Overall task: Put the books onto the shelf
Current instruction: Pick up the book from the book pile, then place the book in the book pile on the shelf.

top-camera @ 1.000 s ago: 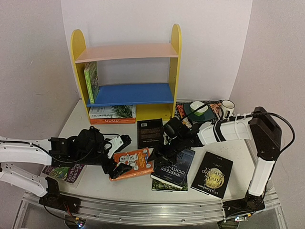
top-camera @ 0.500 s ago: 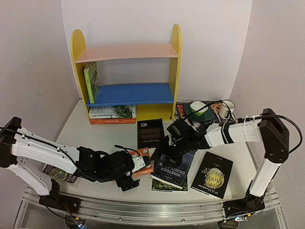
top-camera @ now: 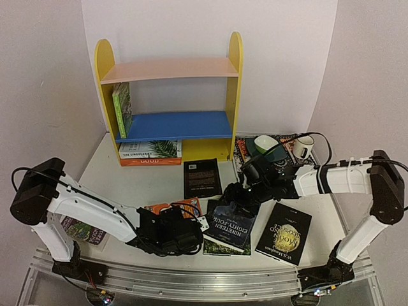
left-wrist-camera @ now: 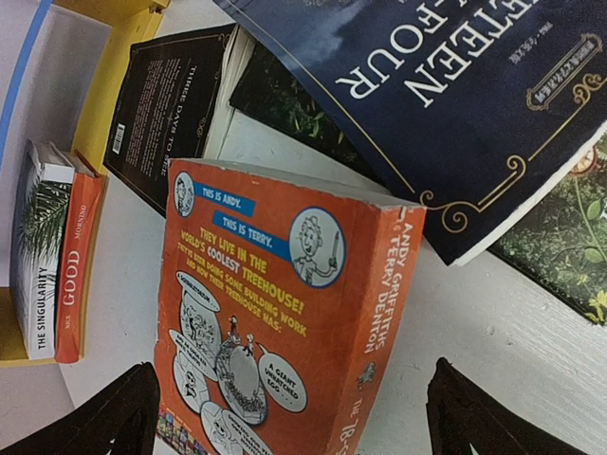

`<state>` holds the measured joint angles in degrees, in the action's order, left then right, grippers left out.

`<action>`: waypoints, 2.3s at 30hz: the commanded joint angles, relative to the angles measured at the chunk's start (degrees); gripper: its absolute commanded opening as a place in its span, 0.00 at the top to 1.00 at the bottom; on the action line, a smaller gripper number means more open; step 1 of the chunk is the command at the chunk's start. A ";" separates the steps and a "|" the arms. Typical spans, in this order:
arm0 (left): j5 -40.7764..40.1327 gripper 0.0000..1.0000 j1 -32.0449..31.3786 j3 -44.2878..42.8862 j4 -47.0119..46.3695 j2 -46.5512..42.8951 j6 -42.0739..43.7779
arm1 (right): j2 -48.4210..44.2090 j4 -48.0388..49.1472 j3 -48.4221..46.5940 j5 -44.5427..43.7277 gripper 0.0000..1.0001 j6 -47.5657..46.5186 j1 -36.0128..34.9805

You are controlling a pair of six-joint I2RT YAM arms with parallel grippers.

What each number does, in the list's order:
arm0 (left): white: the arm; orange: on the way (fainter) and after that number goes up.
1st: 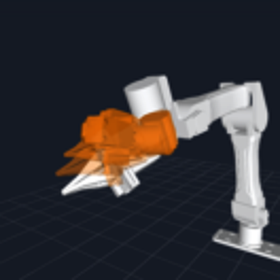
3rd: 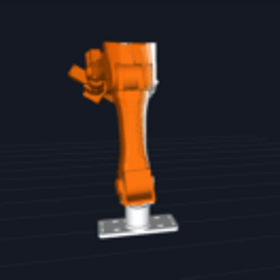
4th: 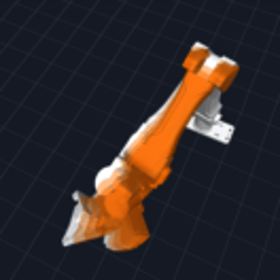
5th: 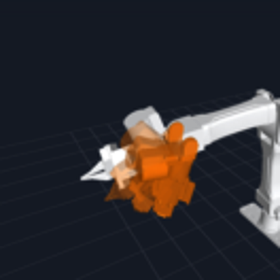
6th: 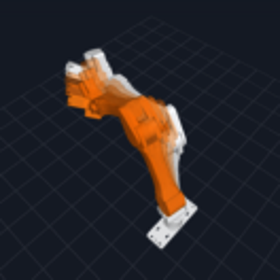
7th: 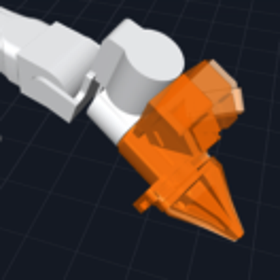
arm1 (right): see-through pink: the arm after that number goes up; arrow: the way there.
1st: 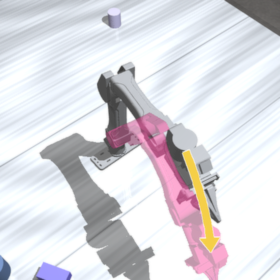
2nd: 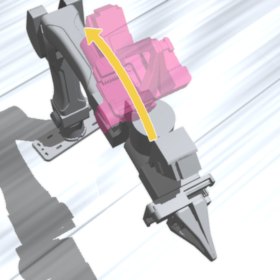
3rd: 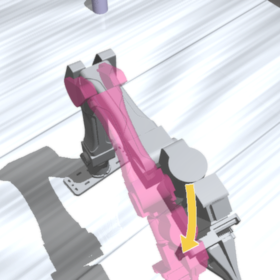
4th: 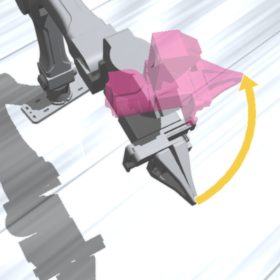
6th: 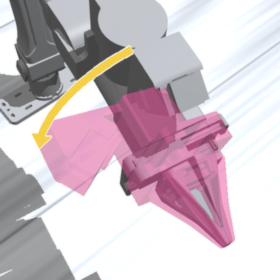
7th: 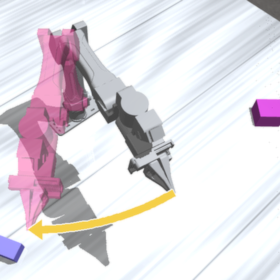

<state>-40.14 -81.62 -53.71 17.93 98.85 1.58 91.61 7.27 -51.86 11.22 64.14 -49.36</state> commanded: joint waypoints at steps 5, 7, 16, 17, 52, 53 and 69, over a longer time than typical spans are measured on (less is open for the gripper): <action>-8.59 0.10 -1.16 -5.14 1.99 6.58 0.22 | -4.89 -1.20 2.26 -3.48 0.29 -0.42 1.28; -11.84 0.19 -1.65 -6.30 3.26 8.49 -0.36 | -5.10 -1.20 2.37 -3.39 0.30 -0.42 1.56; -18.90 1.00 -2.49 -8.89 7.62 5.21 -3.20 | -5.12 -1.20 1.79 -3.04 0.30 -0.42 2.09; -19.66 1.00 -2.49 -9.04 8.01 4.24 -3.25 | -5.13 -1.20 1.70 -2.97 0.30 -0.54 2.08; 3.72 1.00 38.60 -2.40 -46.14 -27.04 6.42 | -5.29 -1.61 -1.67 -0.83 0.30 -3.74 2.84; 4.33 1.00 39.19 -3.12 -46.45 -26.59 6.04 | -5.37 -1.72 -1.67 -0.85 0.30 -3.76 2.84; 13.86 1.00 51.16 -6.12 -58.74 -15.63 2.58 | -5.44 -2.80 -2.88 0.27 0.30 -4.27 3.66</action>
<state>-29.47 -33.23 -54.43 -26.89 81.84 5.39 88.47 6.74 -51.53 10.55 61.06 -46.00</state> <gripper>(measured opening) 0.214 0.703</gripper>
